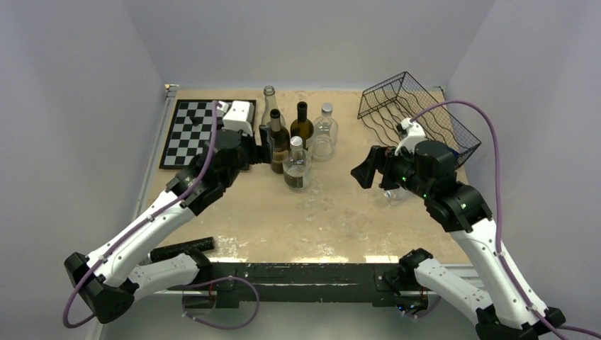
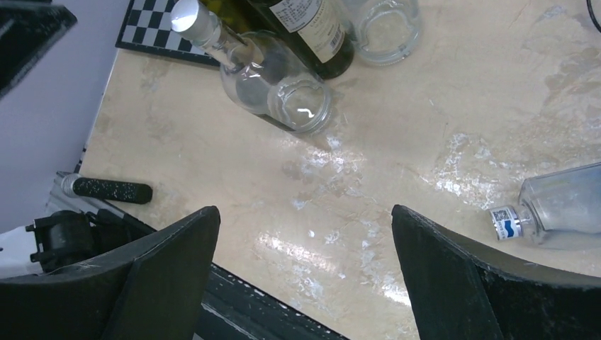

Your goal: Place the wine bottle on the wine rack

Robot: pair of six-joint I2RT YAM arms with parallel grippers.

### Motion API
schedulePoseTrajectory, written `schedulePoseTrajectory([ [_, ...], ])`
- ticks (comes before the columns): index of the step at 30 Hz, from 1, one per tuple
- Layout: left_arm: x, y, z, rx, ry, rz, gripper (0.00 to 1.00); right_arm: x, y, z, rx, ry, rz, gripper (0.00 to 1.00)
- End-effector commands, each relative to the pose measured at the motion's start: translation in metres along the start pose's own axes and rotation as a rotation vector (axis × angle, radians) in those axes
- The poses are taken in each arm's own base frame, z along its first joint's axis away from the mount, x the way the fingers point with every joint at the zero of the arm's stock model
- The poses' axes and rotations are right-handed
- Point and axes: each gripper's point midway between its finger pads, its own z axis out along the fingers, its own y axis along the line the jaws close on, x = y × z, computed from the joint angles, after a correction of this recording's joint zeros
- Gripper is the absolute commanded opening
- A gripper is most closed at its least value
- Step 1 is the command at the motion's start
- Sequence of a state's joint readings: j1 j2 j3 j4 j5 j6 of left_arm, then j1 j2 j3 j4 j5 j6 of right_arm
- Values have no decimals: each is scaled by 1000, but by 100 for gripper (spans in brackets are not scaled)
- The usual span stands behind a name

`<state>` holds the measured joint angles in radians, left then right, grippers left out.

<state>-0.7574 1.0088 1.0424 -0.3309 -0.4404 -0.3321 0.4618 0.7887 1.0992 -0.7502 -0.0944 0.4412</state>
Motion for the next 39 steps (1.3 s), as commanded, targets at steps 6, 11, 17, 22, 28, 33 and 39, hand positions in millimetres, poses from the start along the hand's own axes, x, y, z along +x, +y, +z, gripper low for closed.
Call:
schedulePoseTrajectory([
  [6,-28,-7,54,119,-11,-78,77,-2,2,6,-18,-21,-3,96],
  [11,-35,-13,84,131,-32,-14,77,7,-8,7,16,-17,5,96],
  [17,-39,-8,107,85,-68,41,66,13,-15,7,43,-8,6,96],
  [22,-35,-2,122,42,-64,99,43,16,-17,7,50,-1,7,96],
  [28,-31,14,118,-30,-58,112,0,19,-19,6,55,-5,7,96],
  [33,-44,29,91,-86,-64,148,0,23,-19,5,49,18,-7,98],
  [39,-58,39,43,-85,-27,218,0,25,-2,5,-36,115,-87,98],
])
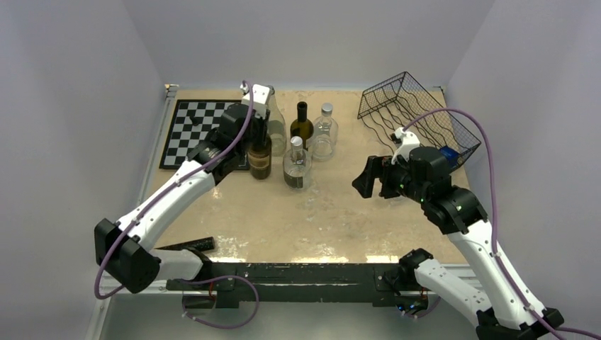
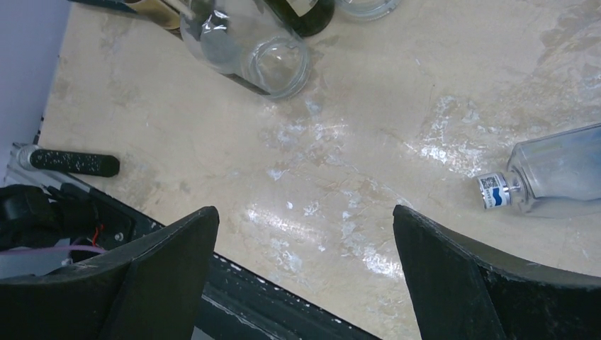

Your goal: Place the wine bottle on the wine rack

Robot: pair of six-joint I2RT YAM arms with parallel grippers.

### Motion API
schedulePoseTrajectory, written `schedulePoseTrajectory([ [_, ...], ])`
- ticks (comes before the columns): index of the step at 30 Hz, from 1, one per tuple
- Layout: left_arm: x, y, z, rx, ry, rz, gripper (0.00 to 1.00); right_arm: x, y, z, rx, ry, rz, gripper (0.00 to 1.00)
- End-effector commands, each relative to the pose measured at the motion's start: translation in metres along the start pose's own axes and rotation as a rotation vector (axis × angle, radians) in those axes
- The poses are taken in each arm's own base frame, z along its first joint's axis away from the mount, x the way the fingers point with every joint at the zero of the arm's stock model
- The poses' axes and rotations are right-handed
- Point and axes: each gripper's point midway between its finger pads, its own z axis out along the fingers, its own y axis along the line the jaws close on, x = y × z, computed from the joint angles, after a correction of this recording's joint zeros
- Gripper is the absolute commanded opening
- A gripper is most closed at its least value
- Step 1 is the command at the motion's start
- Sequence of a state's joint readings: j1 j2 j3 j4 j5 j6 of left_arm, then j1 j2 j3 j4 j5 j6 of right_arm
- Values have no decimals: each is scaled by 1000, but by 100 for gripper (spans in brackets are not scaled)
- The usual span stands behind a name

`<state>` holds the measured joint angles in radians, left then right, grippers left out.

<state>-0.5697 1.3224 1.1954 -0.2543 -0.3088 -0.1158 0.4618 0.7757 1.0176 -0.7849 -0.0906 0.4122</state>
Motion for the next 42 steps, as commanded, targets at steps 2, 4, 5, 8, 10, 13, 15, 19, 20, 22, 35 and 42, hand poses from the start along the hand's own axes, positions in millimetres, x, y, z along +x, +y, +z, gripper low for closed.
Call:
schedulePoseTrajectory([
  [2,-52,21,-63,-4,-99,38,0,-9,29,-2,-150,24,-92,98],
  [4,-53,17,-81,42,-91,43,0,-10,49,-1,-257,20,-112,97],
  [5,-53,15,-89,65,-86,44,0,-10,61,-1,-304,17,-125,96],
  [8,-53,0,-116,176,-64,30,0,-11,95,1,-400,3,-197,95],
  [10,-55,-17,-135,279,-57,40,0,-10,121,3,-459,-12,-243,97],
  [13,-59,-42,-163,388,-65,91,0,-12,156,7,-530,-69,-282,98],
  [15,-65,-56,-182,471,-80,98,0,-17,172,12,-548,-146,-292,98],
  [19,-79,-78,-214,642,-126,42,0,-23,188,19,-564,-258,-313,98],
  [20,-83,-82,-220,674,-139,34,0,-23,191,19,-570,-278,-323,98],
  [22,-91,-91,-232,746,-174,30,0,-23,192,20,-570,-325,-350,99],
  [35,-125,-125,-269,996,-269,28,0,2,219,15,-781,-462,-495,99],
  [42,-132,-129,-274,1026,-300,30,0,33,221,31,-824,-407,-486,99],
])
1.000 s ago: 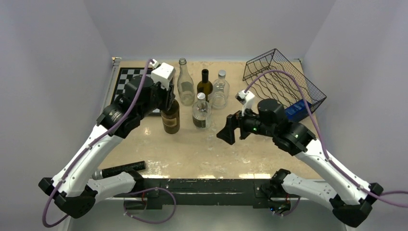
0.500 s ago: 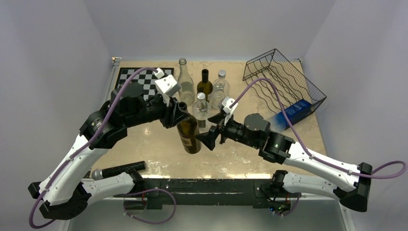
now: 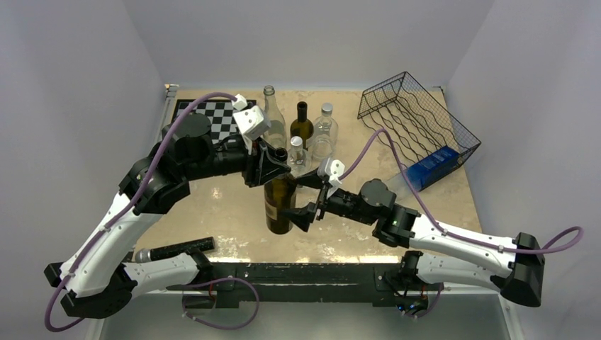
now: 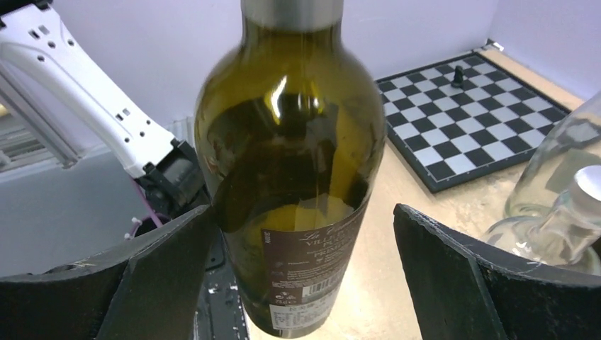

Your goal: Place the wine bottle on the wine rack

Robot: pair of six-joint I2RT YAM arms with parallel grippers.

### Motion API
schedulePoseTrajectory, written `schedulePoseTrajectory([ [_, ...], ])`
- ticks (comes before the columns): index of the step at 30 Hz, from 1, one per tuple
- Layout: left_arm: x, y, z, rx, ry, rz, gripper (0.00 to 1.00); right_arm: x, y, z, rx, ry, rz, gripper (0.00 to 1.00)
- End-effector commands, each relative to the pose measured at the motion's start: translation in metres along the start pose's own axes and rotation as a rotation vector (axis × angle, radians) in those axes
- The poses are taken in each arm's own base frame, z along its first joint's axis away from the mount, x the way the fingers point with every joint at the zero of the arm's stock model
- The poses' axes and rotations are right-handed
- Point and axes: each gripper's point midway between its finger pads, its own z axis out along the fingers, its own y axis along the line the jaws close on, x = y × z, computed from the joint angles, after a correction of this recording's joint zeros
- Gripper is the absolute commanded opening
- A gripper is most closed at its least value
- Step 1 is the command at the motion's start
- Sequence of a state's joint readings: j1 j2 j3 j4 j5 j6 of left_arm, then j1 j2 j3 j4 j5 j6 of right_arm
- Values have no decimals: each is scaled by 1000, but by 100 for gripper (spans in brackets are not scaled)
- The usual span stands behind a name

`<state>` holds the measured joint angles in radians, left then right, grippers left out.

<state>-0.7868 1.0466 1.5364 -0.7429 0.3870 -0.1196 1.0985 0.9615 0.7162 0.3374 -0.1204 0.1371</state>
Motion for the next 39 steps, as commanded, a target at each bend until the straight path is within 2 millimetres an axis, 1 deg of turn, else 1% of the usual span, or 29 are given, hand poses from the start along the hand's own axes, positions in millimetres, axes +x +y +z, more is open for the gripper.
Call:
schedulePoseTrajectory([
  [1,-66,-32,-19,113,-228,64,0,14,4,6,-25,-13,0,99],
  [5,-68,-30,-20,101,-235,69,0,27,6,7,-34,-2,30,99],
  [11,-73,-31,-23,100,-256,76,0,40,-1,10,3,3,63,98],
  [12,-73,-31,-23,99,-259,76,0,41,-3,11,14,0,71,97],
  [13,-73,-30,-23,96,-260,73,0,41,-6,13,36,-4,80,92],
  [16,-74,-25,-23,65,-279,57,0,39,-14,19,83,-16,100,84],
  [20,-77,-23,-26,42,-303,52,0,45,-16,26,94,-13,126,81],
  [24,-78,-24,-31,40,-316,52,0,46,-18,29,109,-14,121,82],
  [26,-78,-23,-33,29,-325,46,0,45,-18,32,106,-8,104,87],
  [29,-78,-20,-34,10,-336,44,0,42,-16,36,95,-7,88,92],
  [32,-79,-17,-37,-8,-344,46,0,44,-16,39,93,-3,81,95],
  [33,-79,-17,-37,-10,-345,48,0,46,-16,39,96,-2,83,94],
  [35,-79,-17,-37,-12,-343,48,0,47,-18,38,106,-4,82,88],
  [36,-78,-17,-38,-15,-343,47,0,47,-19,37,111,-3,81,82],
  [39,-77,-15,-39,-27,-342,44,0,46,-23,33,138,-2,68,57],
])
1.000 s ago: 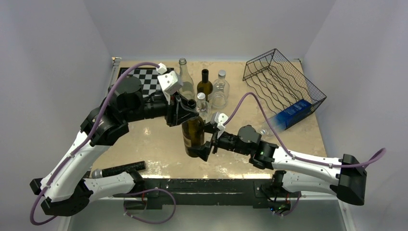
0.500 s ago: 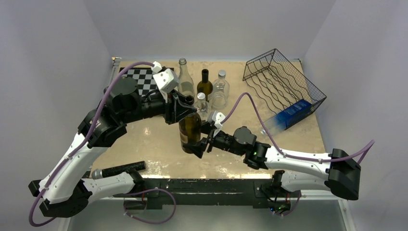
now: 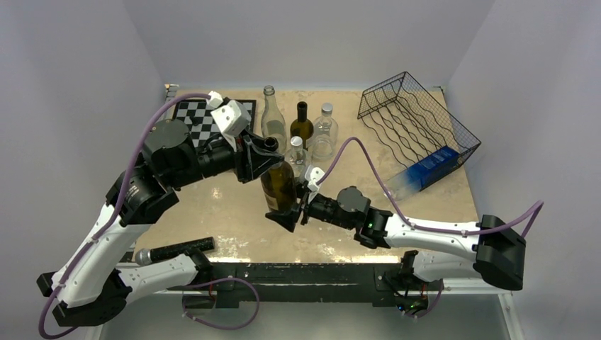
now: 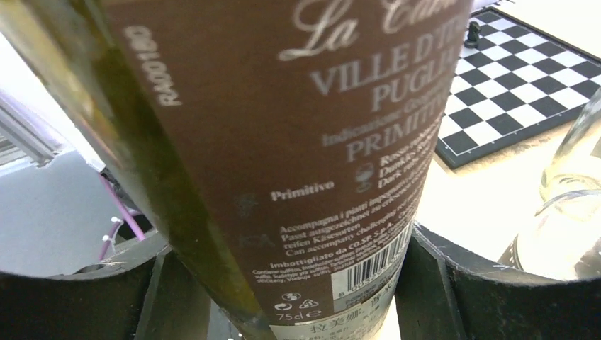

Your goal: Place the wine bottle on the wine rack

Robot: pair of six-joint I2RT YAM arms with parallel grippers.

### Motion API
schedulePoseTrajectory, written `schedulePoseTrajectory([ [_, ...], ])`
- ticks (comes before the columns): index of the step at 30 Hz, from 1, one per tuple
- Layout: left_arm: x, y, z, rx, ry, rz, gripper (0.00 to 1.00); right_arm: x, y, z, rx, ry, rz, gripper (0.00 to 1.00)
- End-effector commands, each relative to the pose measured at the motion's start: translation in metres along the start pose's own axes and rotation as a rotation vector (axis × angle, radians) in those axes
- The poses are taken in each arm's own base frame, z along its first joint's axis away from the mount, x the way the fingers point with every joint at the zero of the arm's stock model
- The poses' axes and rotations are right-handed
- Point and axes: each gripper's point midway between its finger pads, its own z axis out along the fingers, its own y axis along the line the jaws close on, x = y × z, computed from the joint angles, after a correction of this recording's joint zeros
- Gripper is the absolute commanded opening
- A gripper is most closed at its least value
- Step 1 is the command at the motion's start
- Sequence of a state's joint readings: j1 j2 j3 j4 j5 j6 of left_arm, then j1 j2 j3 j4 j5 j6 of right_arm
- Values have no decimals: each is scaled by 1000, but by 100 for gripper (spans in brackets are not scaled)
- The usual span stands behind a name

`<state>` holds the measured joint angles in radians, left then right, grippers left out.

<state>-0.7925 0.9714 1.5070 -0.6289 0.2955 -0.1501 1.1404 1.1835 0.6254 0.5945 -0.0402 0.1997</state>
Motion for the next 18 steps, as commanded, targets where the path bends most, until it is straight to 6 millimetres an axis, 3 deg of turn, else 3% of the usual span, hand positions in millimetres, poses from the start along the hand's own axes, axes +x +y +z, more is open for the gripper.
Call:
schedulePoseTrajectory([
  [1,-49,-15,-16,39,-187,8,0,-22,-16,-3,99,-55,-6,49],
  [3,-48,-16,-18,39,-186,9,0,-31,-21,-9,133,-66,-32,29],
  [5,-45,-16,-21,35,-184,11,0,-40,-28,-16,176,-67,-77,1],
  [6,-44,-16,-23,34,-185,13,0,-47,-32,-21,205,-72,-99,0],
  [7,-43,-16,-24,34,-186,13,6,-54,-36,-25,229,-79,-134,0],
  [8,-40,-16,-26,32,-186,16,17,-62,-40,-30,256,-90,-167,0],
  [10,-36,-16,-29,30,-191,20,49,-78,-47,-41,303,-104,-254,0],
  [13,-30,-13,-31,18,-204,23,82,-105,-57,-60,388,-137,-379,0],
  [15,-30,-10,-29,3,-201,22,96,-124,-67,-73,476,-159,-478,0],
  [18,-31,-4,-27,-30,-182,25,99,-144,-79,-85,574,-165,-617,0],
])
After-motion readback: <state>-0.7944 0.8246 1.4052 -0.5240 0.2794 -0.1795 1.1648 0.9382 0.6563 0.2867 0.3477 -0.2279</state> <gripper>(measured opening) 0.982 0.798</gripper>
